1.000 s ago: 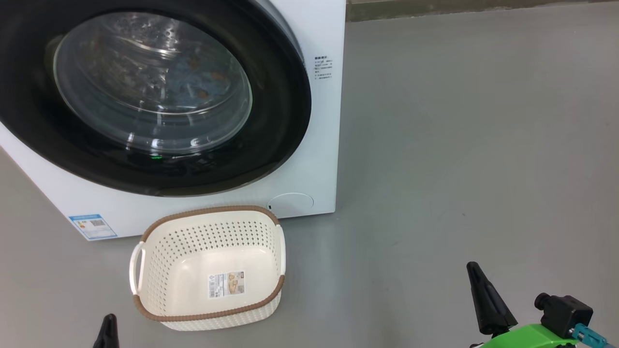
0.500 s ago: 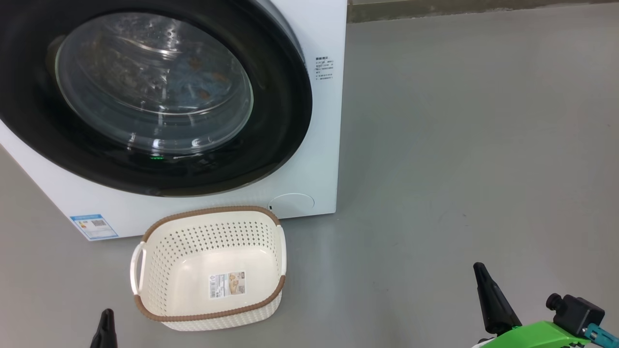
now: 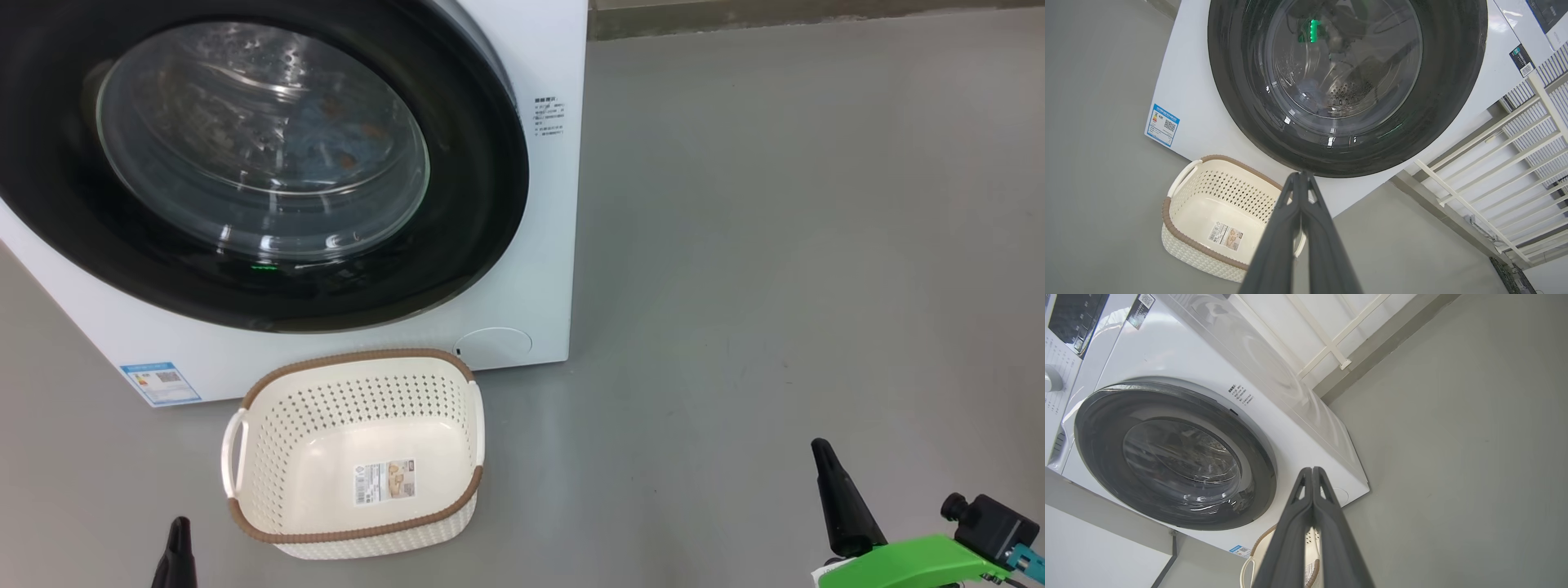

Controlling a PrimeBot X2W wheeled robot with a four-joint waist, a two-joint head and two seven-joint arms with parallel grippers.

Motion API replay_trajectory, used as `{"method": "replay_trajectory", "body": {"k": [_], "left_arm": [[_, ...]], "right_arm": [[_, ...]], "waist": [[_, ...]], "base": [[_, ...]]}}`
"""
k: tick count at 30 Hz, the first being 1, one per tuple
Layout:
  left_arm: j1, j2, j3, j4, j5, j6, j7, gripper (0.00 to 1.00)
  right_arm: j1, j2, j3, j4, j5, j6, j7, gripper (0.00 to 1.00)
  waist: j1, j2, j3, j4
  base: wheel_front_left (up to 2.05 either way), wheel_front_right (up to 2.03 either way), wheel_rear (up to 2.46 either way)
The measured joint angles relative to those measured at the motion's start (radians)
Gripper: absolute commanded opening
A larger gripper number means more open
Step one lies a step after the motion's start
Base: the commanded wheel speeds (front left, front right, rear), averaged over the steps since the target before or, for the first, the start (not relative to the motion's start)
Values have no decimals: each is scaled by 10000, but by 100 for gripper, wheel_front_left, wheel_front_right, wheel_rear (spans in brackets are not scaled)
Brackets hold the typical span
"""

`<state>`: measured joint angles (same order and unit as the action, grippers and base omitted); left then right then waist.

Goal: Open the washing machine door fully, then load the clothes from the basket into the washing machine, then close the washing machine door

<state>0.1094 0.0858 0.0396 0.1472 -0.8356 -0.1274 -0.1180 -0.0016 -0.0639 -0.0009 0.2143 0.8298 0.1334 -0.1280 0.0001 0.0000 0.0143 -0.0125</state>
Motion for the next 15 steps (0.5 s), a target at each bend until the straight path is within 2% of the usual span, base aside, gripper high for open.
{"method": "replay_trajectory", "body": {"k": [15], "left_arm": [[-354,-44,8,234,-1649,0,435,0]], "right_arm": [[-10,-12,-155,104,1730,0,403,0]], "waist": [[-1,0,-23,26]], "base": [[0,0,0]]}}
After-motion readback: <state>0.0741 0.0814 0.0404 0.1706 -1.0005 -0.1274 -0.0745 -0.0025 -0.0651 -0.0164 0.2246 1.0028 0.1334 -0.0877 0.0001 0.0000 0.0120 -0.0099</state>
